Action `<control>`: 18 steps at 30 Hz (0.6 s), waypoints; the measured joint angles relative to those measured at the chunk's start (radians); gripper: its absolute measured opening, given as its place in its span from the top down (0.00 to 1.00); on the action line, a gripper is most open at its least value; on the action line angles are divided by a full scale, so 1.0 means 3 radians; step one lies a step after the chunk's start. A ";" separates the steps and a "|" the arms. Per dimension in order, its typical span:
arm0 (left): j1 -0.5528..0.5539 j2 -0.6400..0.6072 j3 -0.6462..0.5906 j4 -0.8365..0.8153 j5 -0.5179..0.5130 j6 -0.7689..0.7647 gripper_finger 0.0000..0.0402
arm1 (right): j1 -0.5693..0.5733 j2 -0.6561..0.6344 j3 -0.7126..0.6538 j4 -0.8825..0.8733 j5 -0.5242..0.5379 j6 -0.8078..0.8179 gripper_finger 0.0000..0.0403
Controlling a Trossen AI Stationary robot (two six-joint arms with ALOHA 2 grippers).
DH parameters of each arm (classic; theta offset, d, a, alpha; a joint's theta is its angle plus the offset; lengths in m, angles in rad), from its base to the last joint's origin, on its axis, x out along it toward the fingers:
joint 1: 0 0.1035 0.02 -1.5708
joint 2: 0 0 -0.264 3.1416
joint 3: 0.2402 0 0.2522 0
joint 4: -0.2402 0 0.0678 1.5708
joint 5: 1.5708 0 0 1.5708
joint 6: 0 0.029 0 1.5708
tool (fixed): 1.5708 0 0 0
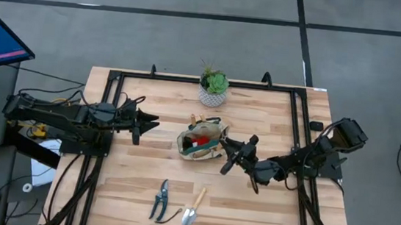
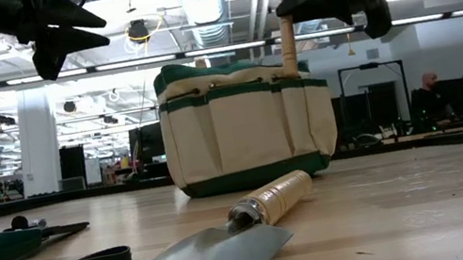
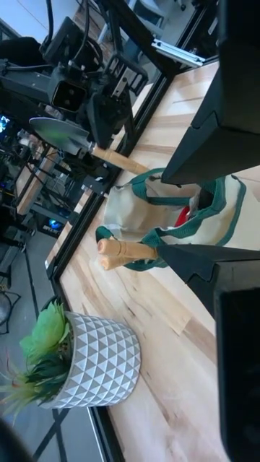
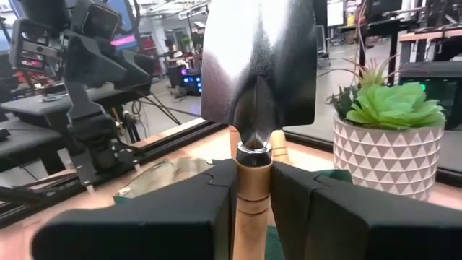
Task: Pick & Place Garden tools in Gardening bag
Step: Put the trowel into the gardening bag
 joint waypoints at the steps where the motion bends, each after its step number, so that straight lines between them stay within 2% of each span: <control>1: 0.0000 0.0000 0.0000 0.0000 0.0000 -0.0001 0.72 | 0.0000 0.0000 0.0000 -0.0001 0.0008 0.0000 0.89; 7: 0.0000 0.0000 0.0000 0.0002 0.0000 -0.0009 0.72 | -0.0005 0.0000 0.0001 -0.0029 0.0035 -0.0021 0.89; 13: 0.0000 0.0001 0.0000 0.0011 -0.0007 -0.0015 0.72 | -0.0005 0.0000 0.0097 -0.0038 0.0058 -0.0309 0.89; 18: -0.0001 0.0159 0.0000 0.0036 -0.0234 -0.0095 0.72 | -0.0027 0.0000 0.0148 -0.0083 0.0058 -0.0431 0.89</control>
